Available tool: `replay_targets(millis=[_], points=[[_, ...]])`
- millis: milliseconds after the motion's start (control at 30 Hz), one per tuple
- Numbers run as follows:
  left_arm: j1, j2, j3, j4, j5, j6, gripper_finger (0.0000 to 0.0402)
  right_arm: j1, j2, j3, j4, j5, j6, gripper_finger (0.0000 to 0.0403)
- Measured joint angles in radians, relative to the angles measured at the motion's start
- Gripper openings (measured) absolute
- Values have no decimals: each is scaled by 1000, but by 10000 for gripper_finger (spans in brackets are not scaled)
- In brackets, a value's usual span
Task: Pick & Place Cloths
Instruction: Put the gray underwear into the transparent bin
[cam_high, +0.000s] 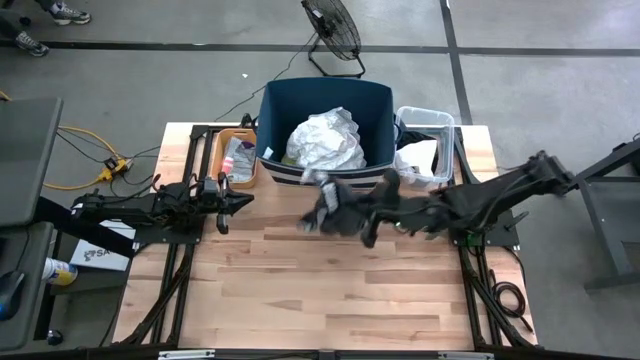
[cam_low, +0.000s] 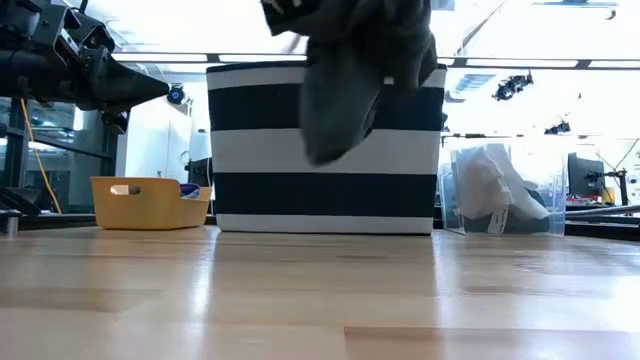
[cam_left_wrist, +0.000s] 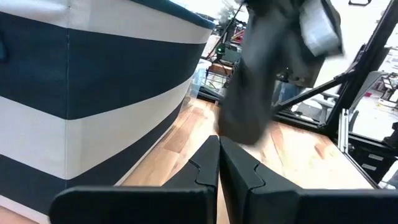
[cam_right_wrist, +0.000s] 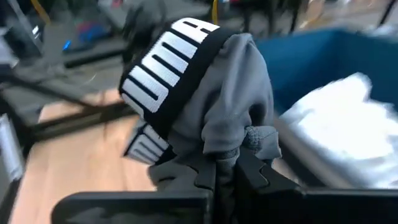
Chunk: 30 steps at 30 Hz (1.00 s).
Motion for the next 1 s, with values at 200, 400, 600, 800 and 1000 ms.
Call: replay_targets(millis=[200, 400, 600, 800, 1000], points=[[0, 0, 0, 0, 0, 0, 10, 1, -125, 0, 4, 161, -109, 8], [0, 0, 0, 0, -1, 0, 10, 1, -223, 0, 31, 314, -252, 8], [0, 0, 0, 0, -3, 0, 10, 1, -290, 0, 66, 474, -418, 8], [0, 0, 0, 0, -3, 0, 10, 1, -351, 1, 82, 634, -551, 8], [0, 0, 0, 0, -3, 0, 10, 0, -414, 1, 82, 698, -681, 8]])
